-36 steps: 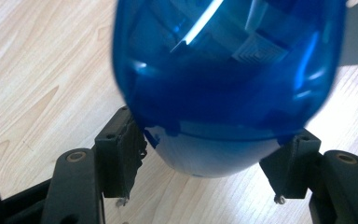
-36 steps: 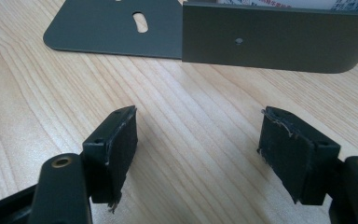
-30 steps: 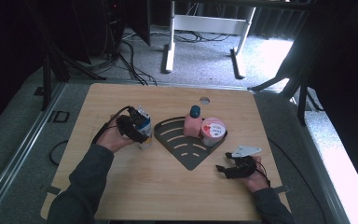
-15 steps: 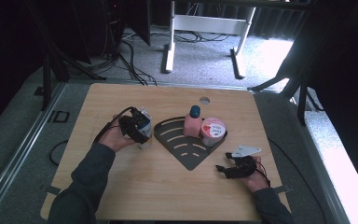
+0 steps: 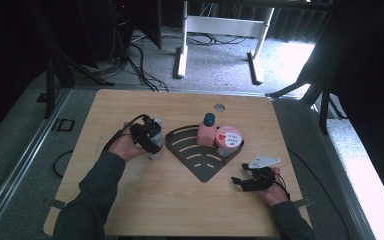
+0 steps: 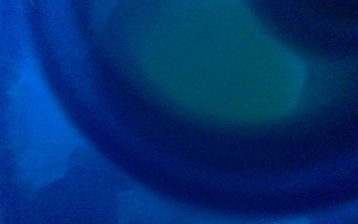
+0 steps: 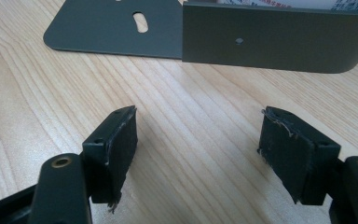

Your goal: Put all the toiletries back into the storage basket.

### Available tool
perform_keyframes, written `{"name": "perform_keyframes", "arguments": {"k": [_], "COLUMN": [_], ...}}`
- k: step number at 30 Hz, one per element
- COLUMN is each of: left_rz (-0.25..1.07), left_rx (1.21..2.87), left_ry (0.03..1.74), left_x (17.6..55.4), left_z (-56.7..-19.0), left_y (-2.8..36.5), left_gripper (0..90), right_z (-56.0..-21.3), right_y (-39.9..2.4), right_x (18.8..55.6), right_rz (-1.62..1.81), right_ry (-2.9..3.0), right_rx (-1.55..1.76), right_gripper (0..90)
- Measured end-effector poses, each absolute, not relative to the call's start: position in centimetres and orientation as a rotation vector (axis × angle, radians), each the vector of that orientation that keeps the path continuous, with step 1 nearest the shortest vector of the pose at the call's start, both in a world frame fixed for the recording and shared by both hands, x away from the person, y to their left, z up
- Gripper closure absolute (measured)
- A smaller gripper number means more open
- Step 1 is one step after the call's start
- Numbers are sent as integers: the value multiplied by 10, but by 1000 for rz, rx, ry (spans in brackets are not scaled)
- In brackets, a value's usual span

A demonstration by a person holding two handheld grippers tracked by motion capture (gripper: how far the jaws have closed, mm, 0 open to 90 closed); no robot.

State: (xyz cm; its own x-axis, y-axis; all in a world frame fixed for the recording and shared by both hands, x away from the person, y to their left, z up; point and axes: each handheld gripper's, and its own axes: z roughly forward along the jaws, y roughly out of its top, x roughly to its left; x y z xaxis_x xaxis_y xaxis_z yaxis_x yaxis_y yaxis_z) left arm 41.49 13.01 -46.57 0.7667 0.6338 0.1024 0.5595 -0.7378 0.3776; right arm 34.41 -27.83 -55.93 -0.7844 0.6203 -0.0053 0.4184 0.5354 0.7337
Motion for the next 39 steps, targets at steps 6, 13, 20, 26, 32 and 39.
{"name": "perform_keyframes", "arguments": {"k": [6,13,20,26,32,39], "left_rz": [318,299,283,259,252,242], "left_rx": [2646,2653,2654,2644,2647,2637], "left_ry": [906,896,883,891,873,897], "left_x": [417,417,417,418,416,416], "left_z": [-464,-466,-466,-466,-465,-464], "left_y": [131,131,131,133,133,133], "left_gripper": [392,443,517,533,551,557], "right_z": [-559,-559,-559,-559,-559,-559], "right_y": [-278,-278,-278,-278,-278,-278], "right_x": [344,344,344,344,344,344], "right_rz": [1093,1094,1094,1094,1094,1094], "right_ry": [2511,2511,2511,2511,2511,2510], "right_rx": [869,869,869,870,869,870], "right_gripper": [275,275,275,275,275,275]}}
